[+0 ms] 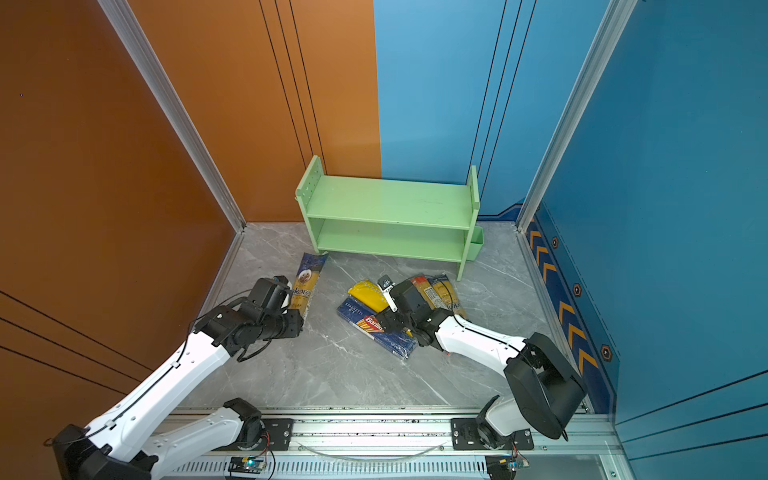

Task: Place and organize the pasta boxes and bags onto the shelf
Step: 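Lift the Ankara bag upright with the left gripper while the right gripper hovers, then carry the upright Ankara bag with the left gripper toward the shelf's top tier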

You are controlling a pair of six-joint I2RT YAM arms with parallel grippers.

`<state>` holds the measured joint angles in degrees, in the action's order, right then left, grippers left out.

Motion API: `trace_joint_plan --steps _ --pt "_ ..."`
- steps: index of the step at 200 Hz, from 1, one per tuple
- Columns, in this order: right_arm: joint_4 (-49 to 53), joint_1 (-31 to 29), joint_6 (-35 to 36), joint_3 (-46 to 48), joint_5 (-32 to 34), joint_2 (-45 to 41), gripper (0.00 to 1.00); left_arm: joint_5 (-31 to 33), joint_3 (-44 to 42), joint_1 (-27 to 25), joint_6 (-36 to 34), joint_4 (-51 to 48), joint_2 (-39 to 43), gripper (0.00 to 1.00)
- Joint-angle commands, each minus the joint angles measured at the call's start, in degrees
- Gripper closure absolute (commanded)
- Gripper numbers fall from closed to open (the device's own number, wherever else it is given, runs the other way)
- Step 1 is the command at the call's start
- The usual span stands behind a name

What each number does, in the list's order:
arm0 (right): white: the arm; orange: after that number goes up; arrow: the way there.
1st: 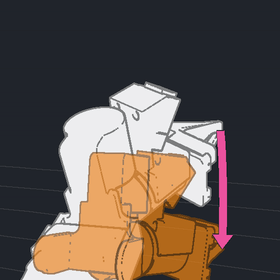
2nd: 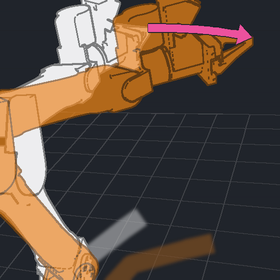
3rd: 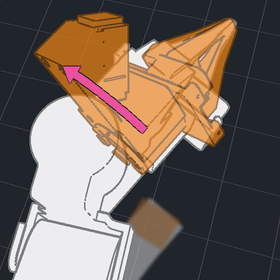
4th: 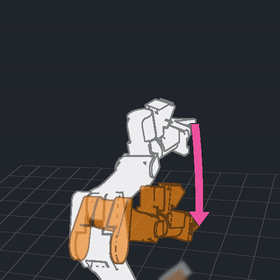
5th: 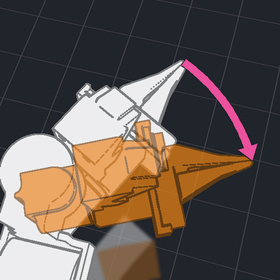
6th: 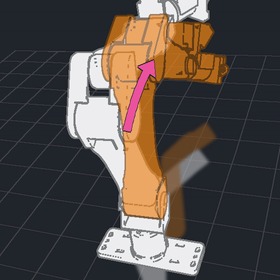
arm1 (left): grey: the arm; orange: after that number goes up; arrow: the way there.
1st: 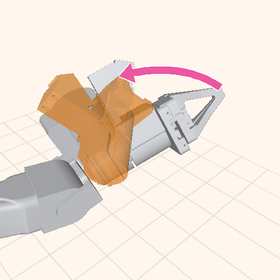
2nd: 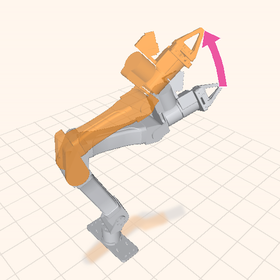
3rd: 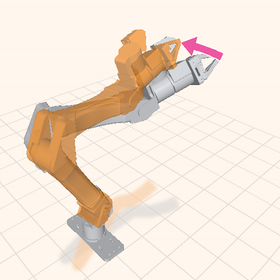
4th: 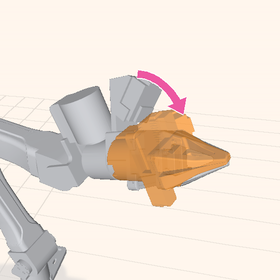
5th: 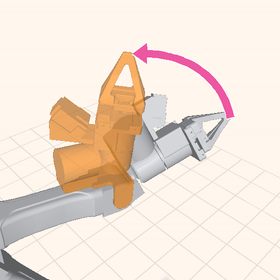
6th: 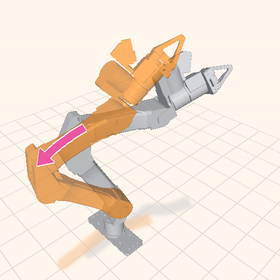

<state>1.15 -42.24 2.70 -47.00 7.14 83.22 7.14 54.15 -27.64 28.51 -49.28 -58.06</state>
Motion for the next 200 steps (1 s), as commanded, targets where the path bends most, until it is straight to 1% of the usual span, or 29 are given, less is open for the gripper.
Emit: trace_joint_plan --steps 1,13,41,46,115,176,181,200 --pt "1.8 0.5 -0.5 -1.9 -0.7 1.1 0.00 -0.3 4.2 -0.9 -0.6 5.2 2.6 1.00" --pt "1.8 0.5 -0.6 -2.0 -0.7 1.3 0.00 -1.5 4.5 -1.1 -0.7 5.1 2.8 1.00" --pt "1.6 0.5 -0.6 -2.6 -1.2 2.3 0.00 -1.7 4.5 -1.5 -0.8 5.2 3.3 1.00" --pt "1.6 0.5 -0.6 -2.8 -1.2 2.6 0.00 -1.7 6.2 -1.5 -0.8 5.2 3.2 1.00" --pt "2.1 0.9 0.0 -4.8 -1.0 4.9 0.00 -5.2 9.5 -1.8 -2.0 5.2 1.9 1.00" --pt "1.9 1.6 0.6 -6.0 -1.5 6.6 0.00 -5.9 14.7 -2.7 -3.8 5.3 0.5 1.00" --pt "1.9 3.5 0.6 -6.1 -1.7 6.8 0.00 -5.8 15.1 -2.8 -3.9 5.3 0.4 1.00" --pt "1.9 4.1 0.8 -6.5 -2.1 7.1 0.00 -5.9 16.2 -3.3 -4.2 5.3 0.0 1.00"
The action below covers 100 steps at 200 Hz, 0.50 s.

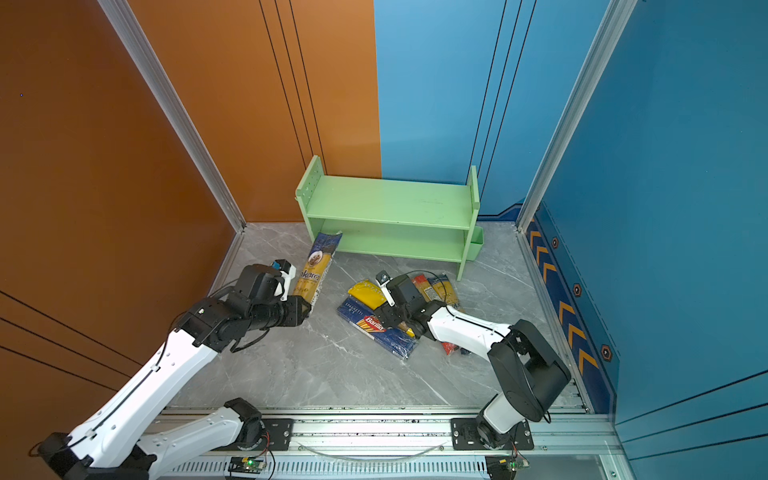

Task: Place and organize the pasta boxes and bags onto the shelf
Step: 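Carry the upright Ankara bag with the left gripper toward the shelf's top tier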

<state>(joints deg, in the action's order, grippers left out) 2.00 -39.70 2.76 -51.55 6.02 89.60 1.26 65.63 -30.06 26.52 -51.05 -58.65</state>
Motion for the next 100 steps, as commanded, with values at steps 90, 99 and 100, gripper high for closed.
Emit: trace_joint_plan --steps 90,99,100 --pt "1.2 2.6 0.7 -1.9 -2.9 1.9 0.00 -4.1 11.2 -1.3 -2.5 8.6 -1.0 1.00" --pt "1.2 2.5 0.7 -1.9 -3.0 1.9 0.00 -5.0 11.8 -1.4 -2.4 9.2 -1.5 1.00" --pt "1.2 2.5 0.7 -1.9 -3.0 1.9 0.00 -5.1 11.9 -1.4 -2.4 9.3 -1.6 1.00"
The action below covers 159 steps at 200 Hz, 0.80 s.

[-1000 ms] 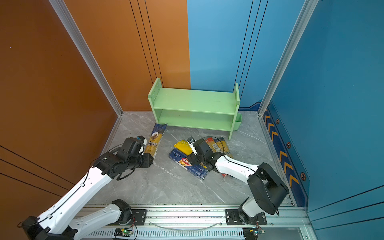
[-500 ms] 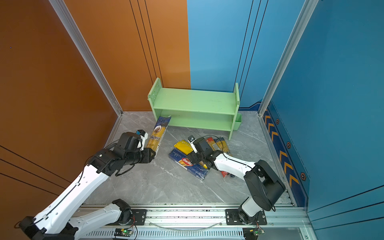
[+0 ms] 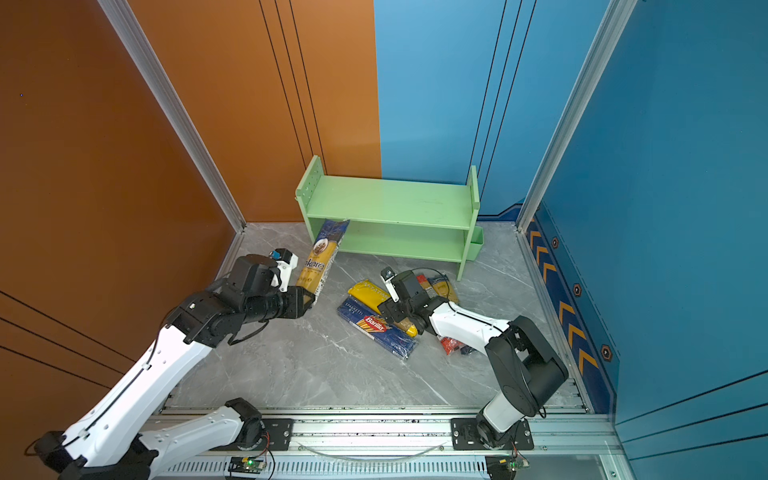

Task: Place and organize the pasta boxes and bags onto the shelf
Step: 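Carry the upright Ankara bag with the left gripper toward the shelf's top tier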

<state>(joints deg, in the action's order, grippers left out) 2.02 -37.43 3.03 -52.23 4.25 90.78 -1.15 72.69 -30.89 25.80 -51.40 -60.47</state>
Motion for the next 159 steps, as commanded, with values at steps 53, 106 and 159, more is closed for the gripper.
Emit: trace_joint_plan --steps 53,106,159 --pt "1.5 0.4 0.6 -1.1 -1.9 1.0 0.00 1.4 8.2 -0.8 -2.9 13.2 -2.7 1.00" --pt "1.9 0.3 -0.3 -0.8 -3.1 1.1 0.00 8.6 13.8 -0.8 -6.3 18.5 -8.8 1.00" --pt "0.7 -0.1 -1.2 0.5 -3.3 0.9 0.00 14.3 14.7 -0.7 -7.7 32.0 -13.9 1.00"
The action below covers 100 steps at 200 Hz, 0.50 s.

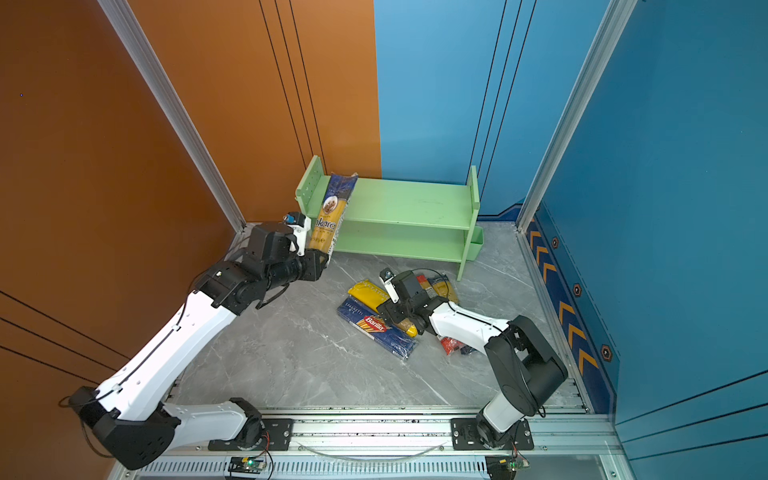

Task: Place and organize the pasta boxes and bags onto the shelf
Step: 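Carry the upright Ankara bag with the left gripper toward the shelf's top tier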

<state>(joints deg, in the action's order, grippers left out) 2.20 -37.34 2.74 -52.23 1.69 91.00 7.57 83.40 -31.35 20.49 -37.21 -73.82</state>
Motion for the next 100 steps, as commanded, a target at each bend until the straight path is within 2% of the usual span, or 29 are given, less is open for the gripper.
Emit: trace_joint_plan --steps 1,48,90,100 --pt "0.5 -0.2 -1.0 0.5 -0.7 0.7 0.00 5.6 4.1 -0.2 -2.4 18.0 -0.7 1.00" --pt "0.7 -1.1 -1.4 0.9 -0.6 0.7 0.00 7.3 9.3 0.0 -6.1 28.1 -7.7 1.00" --pt "0.4 -1.8 -1.9 1.8 -0.1 -0.5 0.00 8.7 18.9 1.0 -8.6 26.9 -16.6 1.00" --pt "0.6 -1.9 -2.0 2.0 0.1 -0.9 0.00 8.4 21.9 1.6 -8.7 23.3 -18.6 1.00"
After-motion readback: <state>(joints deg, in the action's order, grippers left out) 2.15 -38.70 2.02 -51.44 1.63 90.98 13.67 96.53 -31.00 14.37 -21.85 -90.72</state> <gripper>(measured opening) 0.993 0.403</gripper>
